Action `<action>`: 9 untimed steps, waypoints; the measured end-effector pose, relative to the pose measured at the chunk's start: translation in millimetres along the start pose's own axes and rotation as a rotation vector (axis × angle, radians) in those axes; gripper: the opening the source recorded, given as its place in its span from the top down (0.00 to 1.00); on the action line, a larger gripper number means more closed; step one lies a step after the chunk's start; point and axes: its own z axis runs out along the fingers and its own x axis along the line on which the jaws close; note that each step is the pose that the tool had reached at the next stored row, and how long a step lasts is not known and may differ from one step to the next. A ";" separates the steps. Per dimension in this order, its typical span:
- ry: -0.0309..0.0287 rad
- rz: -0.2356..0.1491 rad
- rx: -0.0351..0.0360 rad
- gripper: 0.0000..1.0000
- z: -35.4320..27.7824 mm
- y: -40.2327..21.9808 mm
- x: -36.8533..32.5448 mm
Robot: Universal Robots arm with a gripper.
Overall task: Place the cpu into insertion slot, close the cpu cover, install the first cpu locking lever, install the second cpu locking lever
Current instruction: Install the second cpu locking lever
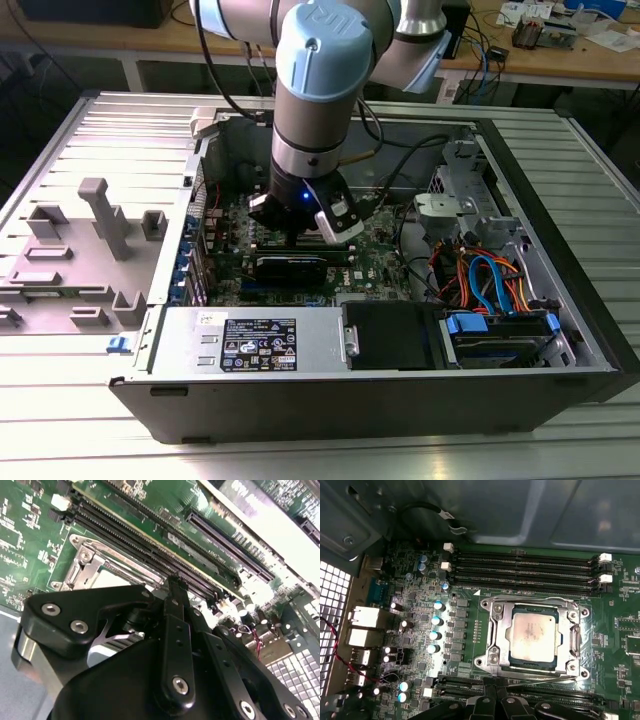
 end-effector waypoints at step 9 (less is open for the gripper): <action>0.0015 -0.011 -0.0028 0.89 5.3 1.2 7.7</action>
